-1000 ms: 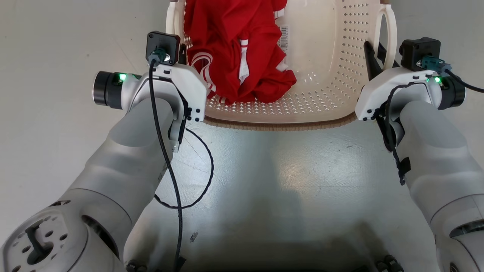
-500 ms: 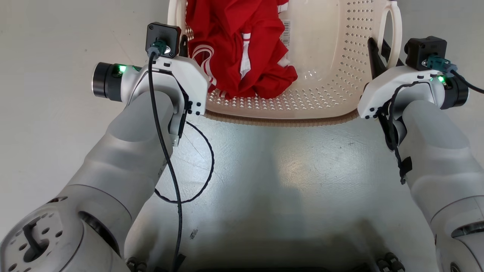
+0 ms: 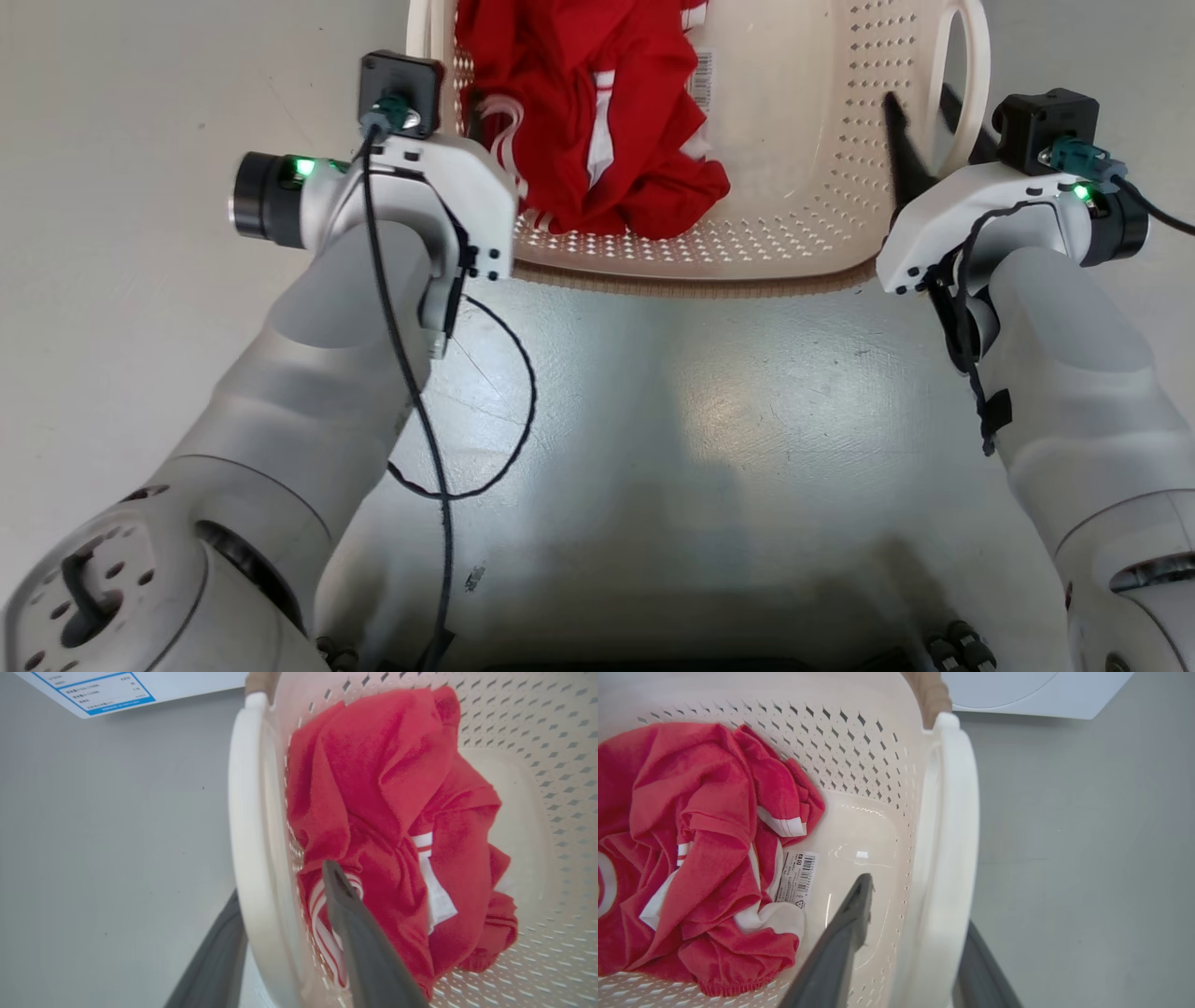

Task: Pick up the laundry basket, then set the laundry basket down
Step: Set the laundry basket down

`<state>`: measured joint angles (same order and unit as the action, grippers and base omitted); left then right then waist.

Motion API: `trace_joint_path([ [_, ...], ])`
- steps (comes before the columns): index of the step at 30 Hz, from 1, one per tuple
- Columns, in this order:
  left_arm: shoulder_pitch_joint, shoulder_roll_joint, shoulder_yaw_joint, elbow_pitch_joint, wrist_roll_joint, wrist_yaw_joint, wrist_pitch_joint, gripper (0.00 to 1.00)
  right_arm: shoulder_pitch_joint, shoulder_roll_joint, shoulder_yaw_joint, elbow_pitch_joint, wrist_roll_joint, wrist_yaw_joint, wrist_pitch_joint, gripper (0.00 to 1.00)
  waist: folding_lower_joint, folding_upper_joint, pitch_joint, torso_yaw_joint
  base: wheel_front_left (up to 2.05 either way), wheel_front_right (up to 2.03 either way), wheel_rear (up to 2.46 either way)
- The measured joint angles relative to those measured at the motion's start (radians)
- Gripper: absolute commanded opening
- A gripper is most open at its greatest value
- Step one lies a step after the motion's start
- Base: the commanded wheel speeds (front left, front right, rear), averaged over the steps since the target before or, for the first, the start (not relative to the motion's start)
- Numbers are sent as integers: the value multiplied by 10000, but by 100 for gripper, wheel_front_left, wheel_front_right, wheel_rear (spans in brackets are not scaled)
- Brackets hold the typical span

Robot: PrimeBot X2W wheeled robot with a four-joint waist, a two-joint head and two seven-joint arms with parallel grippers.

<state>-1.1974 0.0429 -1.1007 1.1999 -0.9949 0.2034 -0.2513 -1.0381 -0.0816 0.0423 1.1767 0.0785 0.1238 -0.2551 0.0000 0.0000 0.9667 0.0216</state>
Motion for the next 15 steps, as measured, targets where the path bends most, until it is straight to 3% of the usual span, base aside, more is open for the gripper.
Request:
trace_joint_path([
  [15, 54, -104, -44, -31, -286, 119, -23, 100, 636, 90, -591, -1296, -314, 10, 0, 100, 0, 0, -516, -30, 0, 0, 0],
])
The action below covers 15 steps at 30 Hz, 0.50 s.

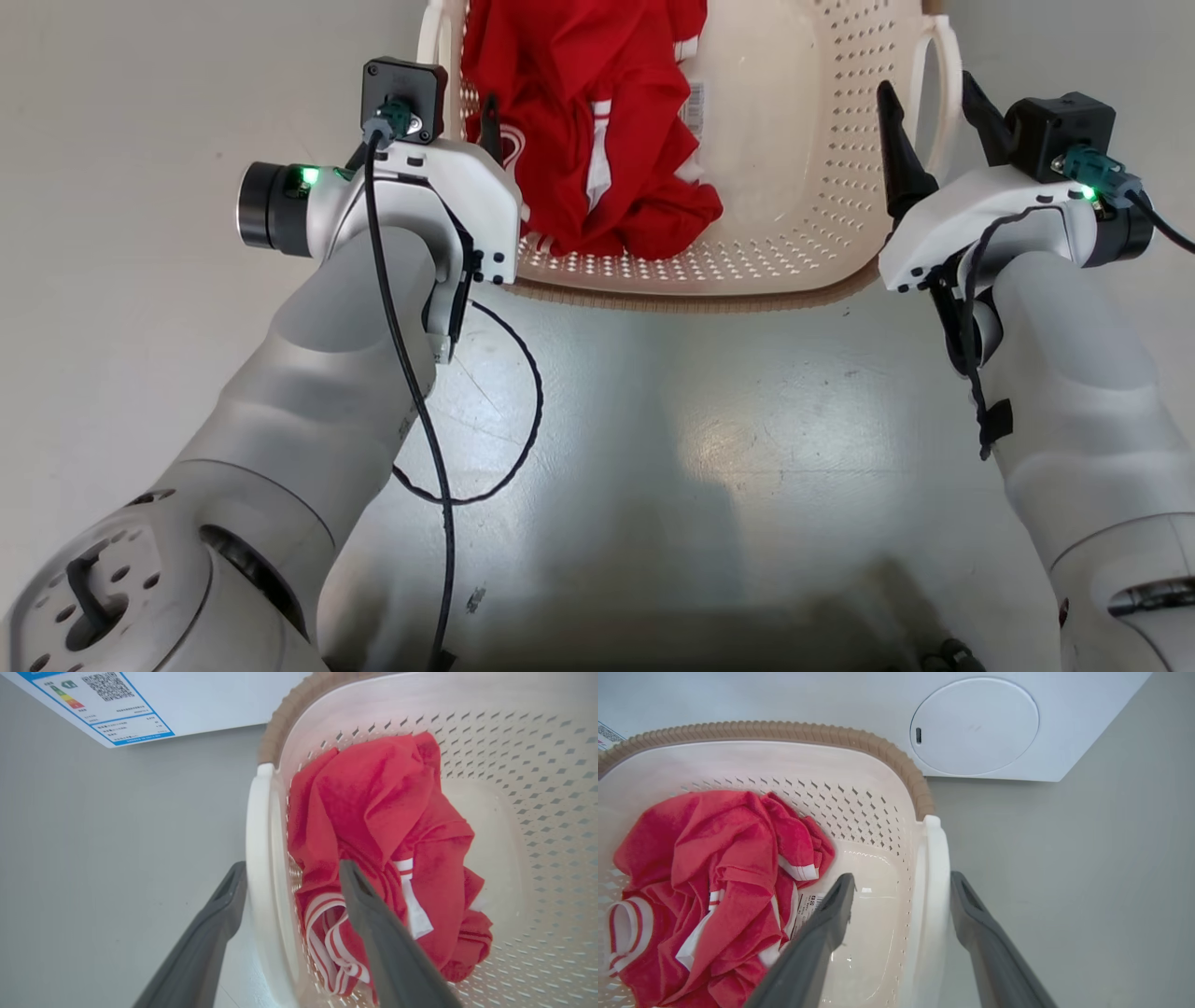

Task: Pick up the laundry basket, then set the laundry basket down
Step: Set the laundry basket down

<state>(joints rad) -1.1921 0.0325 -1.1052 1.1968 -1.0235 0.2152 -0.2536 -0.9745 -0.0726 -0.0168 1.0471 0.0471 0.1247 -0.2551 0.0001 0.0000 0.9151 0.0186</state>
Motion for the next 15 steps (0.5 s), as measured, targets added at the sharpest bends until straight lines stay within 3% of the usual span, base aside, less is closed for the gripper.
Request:
trace_joint_path([
  [8, 355, -6, 314, -222, -150, 75, -23, 100, 472, 2, 15, -462, 291, -2, 0, 100, -1, 0, -633, -27, 0, 0, 0],
  [11, 476, 63, 991, -596, 167, 472, -21, 100, 684, 8, 21, -686, 345, -2, 0, 100, 0, 0, -908, -33, 0, 0, 0],
  [12, 537, 111, 1089, -750, 284, 144, -27, 100, 747, 8, 25, -738, 345, -2, 0, 100, 0, 0, -1001, -35, 0, 0, 0],
  [15, 896, 142, 1532, -959, 591, 176, -29, 100, 1007, 21, 0, -986, 345, 0, 0, 100, 0, 0, -1333, -38, 0, 0, 0],
])
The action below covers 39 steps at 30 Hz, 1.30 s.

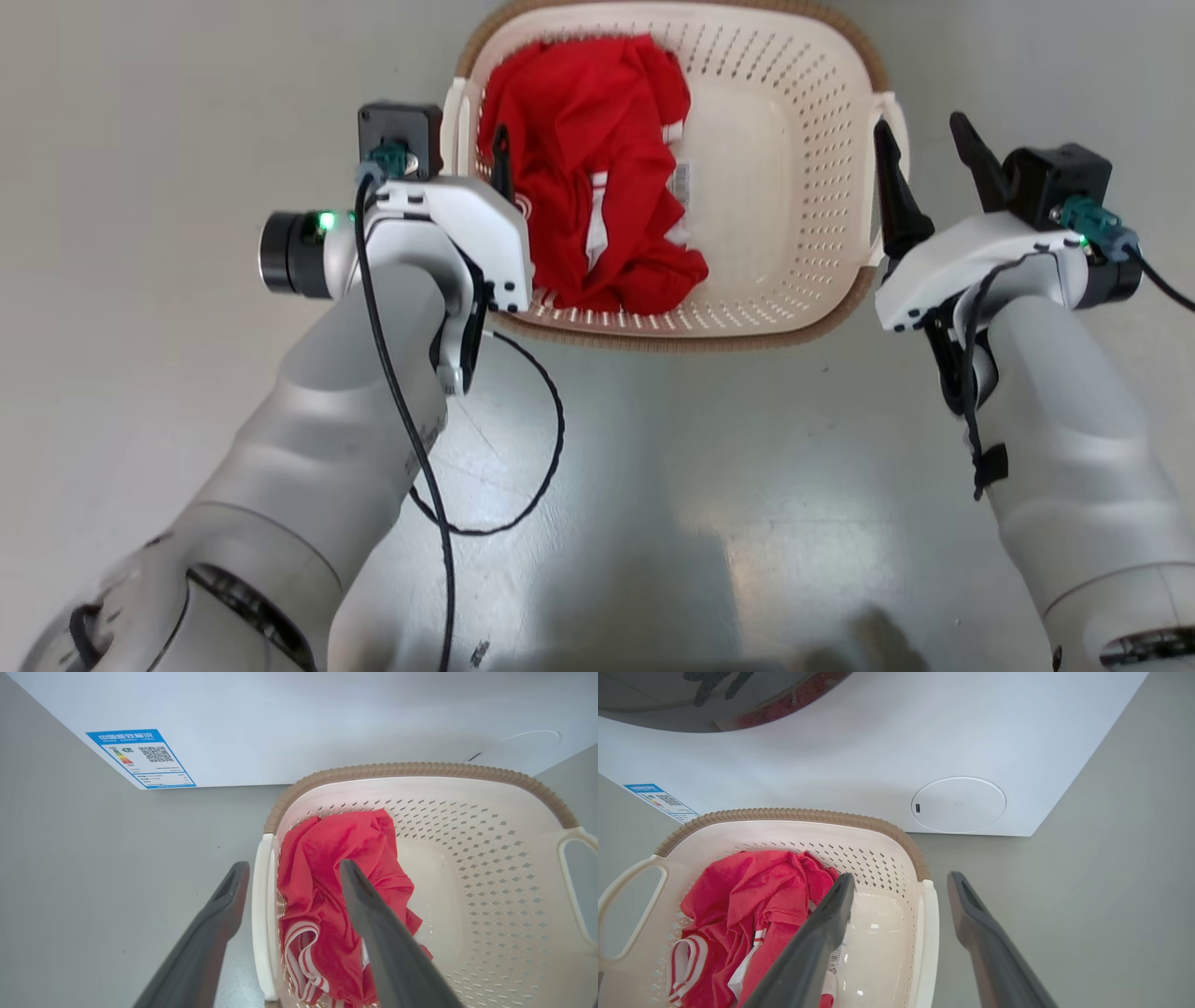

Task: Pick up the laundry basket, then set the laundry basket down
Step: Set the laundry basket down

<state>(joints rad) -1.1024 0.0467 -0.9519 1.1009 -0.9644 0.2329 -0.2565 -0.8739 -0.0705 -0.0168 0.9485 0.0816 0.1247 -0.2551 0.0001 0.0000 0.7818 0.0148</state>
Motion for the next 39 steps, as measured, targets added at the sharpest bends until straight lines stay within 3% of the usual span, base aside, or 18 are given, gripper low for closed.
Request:
trace_joint_path([
  [16, 2017, -44, 2004, -999, 1831, -142, 8, 100, 1373, 29, -228, -1001, -109, -2, 0, 100, 0, 0, -2111, 83, 0, 0, 0],
  [39, 5121, -6, 5448, -3404, 4144, -1014, 8, 100, 3912, 105, -441, -2663, -552, -2, 0, 100, -1, 0, -5354, 237, 0, 0, 0],
])
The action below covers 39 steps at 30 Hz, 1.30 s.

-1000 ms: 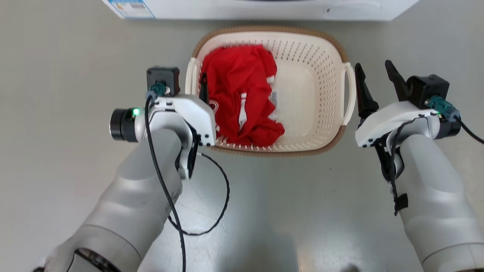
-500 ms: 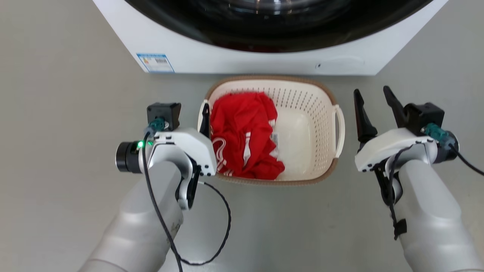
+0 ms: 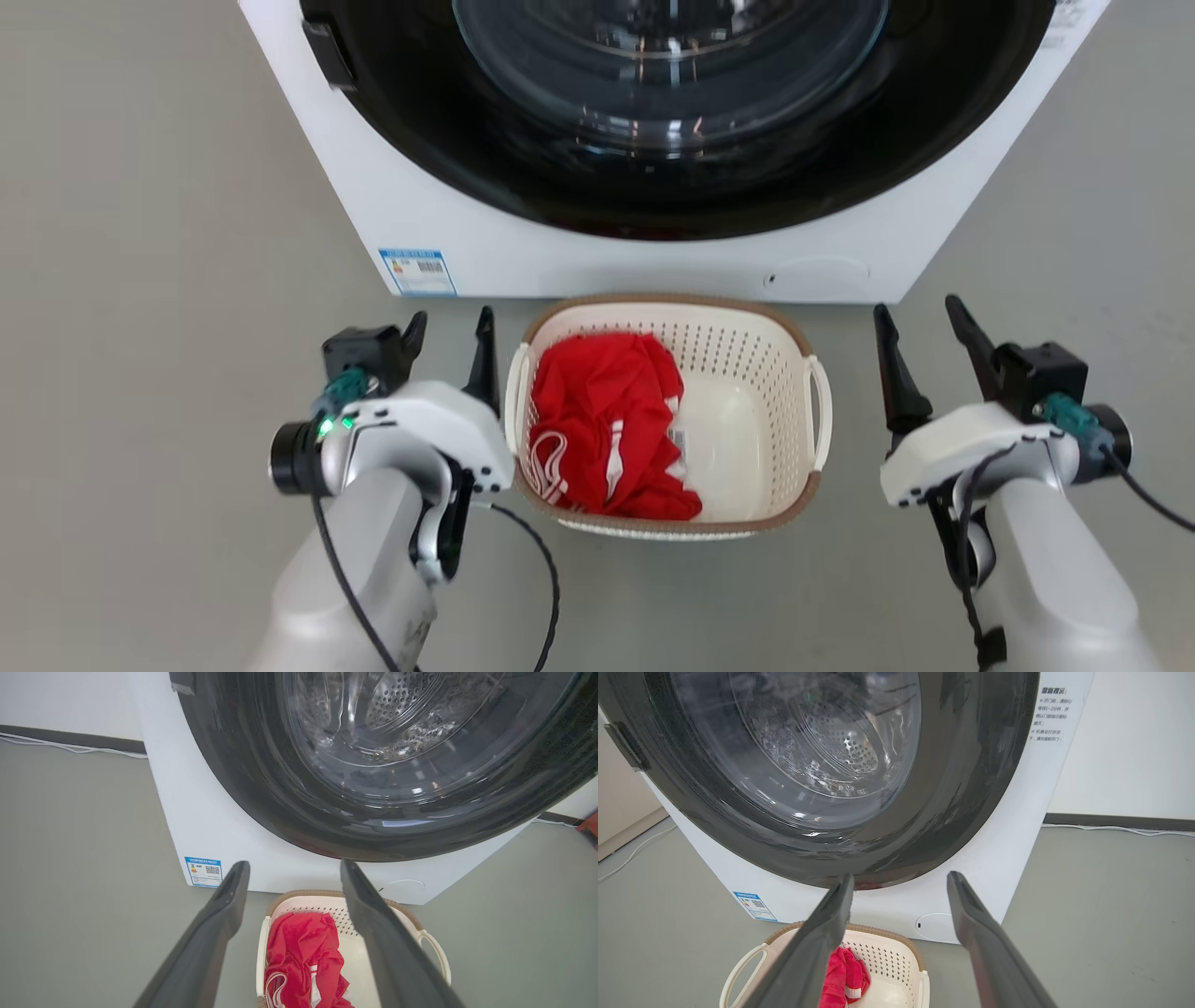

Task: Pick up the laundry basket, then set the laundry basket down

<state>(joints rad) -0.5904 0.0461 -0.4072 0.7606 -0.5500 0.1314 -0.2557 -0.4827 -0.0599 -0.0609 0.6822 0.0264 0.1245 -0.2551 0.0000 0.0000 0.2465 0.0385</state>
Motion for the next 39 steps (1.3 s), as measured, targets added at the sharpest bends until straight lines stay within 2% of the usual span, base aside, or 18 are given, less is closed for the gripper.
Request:
trace_joint_path([
  [13, 2191, 232, 1572, -1459, 819, -186, 0, 100, 1521, 44, 10, -878, 4, 0, 0, 100, 0, 0, -1266, -84, 0, 0, 0],
  [24, 3579, 278, 2242, -2360, 1386, -276, 0, 100, 2411, 65, 238, -1233, 151, 0, 0, 100, 0, 1, -2039, -244, 0, 0, 0],
  [39, 4846, 163, 2897, -3444, 1469, -274, 0, 100, 3418, 86, 313, -1862, 286, 0, 0, 100, 0, 0, -2594, -281, 0, 0, 0],
])
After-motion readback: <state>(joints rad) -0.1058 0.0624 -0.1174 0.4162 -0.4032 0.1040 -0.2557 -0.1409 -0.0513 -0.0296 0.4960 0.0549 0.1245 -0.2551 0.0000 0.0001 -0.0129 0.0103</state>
